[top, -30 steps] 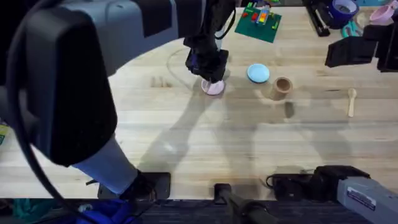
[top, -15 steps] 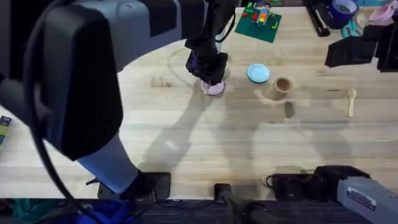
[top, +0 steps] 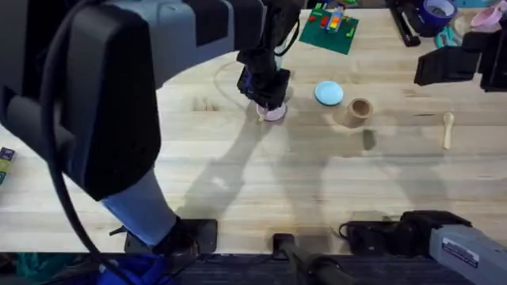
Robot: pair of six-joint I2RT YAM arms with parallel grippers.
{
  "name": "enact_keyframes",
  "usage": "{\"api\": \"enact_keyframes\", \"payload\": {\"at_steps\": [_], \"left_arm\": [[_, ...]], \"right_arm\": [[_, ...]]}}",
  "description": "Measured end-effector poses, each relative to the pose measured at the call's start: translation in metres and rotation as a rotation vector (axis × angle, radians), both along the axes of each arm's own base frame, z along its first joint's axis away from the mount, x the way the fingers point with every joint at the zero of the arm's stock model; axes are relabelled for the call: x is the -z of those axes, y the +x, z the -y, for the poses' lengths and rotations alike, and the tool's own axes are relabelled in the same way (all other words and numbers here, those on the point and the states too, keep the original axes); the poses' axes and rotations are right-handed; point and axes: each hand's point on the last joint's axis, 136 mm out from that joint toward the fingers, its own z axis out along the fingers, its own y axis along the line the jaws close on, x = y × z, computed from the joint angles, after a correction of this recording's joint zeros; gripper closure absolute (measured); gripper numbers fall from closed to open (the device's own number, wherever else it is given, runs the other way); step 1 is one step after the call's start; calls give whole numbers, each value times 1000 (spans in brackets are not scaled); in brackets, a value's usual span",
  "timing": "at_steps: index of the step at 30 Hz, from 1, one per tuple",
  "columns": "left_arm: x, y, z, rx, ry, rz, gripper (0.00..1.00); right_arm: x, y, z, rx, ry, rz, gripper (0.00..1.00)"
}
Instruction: Pick up a utensil and set it on the pink plate, then put the other utensil in the container.
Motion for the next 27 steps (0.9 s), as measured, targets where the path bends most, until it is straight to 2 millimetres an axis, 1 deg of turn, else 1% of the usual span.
{"api": "enact_keyframes", "payload": {"at_steps": [4,6,8,9,10,12,15,17,20,22,27], "left_arm": [[0,0,0,0,0,0,954],[0,0,0,0,-1,0,908],[0,0,0,0,0,0,832],[0,0,0,-1,-1,1,758],[0,1,0,-1,-2,3,706],[0,2,1,-4,-5,8,541],[-1,4,2,-5,-10,15,343],[-1,4,2,-5,-10,15,193],[-1,4,1,-11,-10,14,24],[-1,5,0,-14,-10,15,7],[-5,12,-3,-29,-16,25,7]], "right_arm": [[0,0,0,0,0,0,5],[0,0,0,0,0,0,5],[0,0,0,0,0,0,5],[0,0,0,0,0,0,5],[0,0,0,0,0,0,5],[0,0,0,0,0,0,5],[0,0,0,0,0,0,5],[0,0,0,0,0,0,5],[0,0,0,0,0,0,5],[0,0,0,0,0,0,5],[0,0,0,0,0,0,5]]}}
